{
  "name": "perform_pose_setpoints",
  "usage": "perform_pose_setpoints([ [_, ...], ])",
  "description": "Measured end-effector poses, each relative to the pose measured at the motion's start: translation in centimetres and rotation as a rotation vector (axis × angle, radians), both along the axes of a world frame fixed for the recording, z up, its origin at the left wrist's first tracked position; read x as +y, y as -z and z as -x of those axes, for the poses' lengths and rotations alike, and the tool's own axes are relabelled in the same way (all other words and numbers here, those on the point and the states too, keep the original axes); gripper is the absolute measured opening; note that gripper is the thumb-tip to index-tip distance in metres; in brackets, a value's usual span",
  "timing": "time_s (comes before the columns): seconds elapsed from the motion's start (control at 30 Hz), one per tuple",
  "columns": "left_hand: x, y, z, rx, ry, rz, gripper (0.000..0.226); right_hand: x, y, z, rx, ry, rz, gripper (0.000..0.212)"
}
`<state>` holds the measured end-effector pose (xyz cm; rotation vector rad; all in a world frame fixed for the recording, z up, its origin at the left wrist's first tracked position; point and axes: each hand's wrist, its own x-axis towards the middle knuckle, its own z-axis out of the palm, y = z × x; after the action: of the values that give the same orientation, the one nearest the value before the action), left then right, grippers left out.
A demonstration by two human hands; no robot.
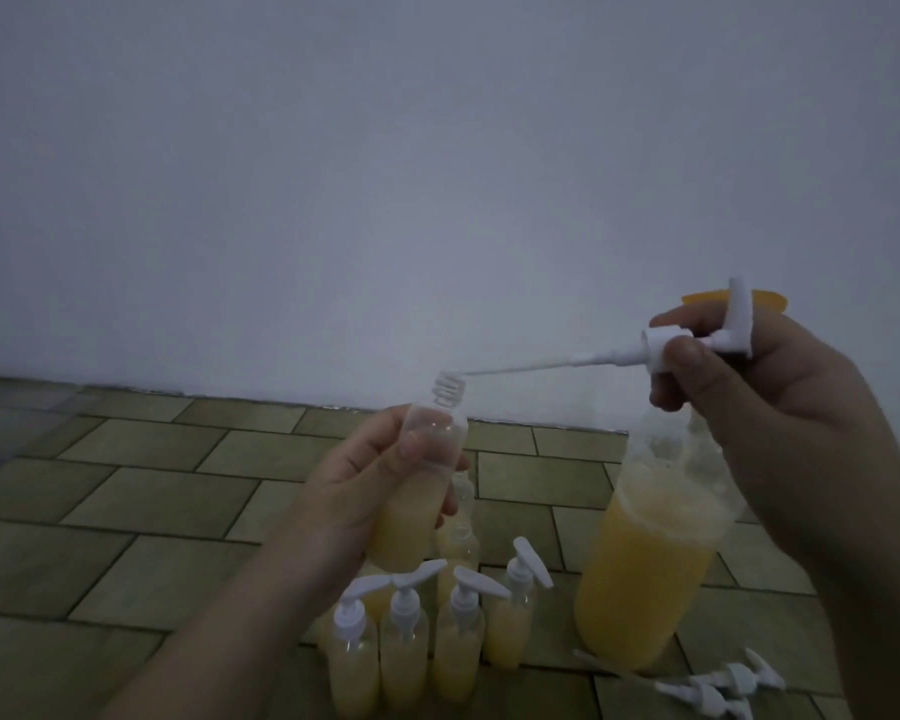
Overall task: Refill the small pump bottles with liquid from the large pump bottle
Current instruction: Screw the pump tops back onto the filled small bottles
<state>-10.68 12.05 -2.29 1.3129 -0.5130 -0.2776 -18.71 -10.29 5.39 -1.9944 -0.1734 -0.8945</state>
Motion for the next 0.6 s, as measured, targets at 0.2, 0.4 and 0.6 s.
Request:
perform_pose_setpoints([
  [0.2,0.1,0.0,-0.2,-0.034,-0.014,-0.042,0.030,-1.3,-1.3,-0.2,0.082,-0.029,0.103,0.015],
  [0.4,-0.4,0.2,-0.1,-0.075,0.010,-0.126,0.036,-1.6,-3.3,-0.6,0.181,-0.089,0.183,0.015],
  [0.6,-2.2,-0.2,1.1,-0.078,0.086,-0.108,0.034,1.9,-2.6,-2.4,0.338,-0.345,-0.017,0.030],
])
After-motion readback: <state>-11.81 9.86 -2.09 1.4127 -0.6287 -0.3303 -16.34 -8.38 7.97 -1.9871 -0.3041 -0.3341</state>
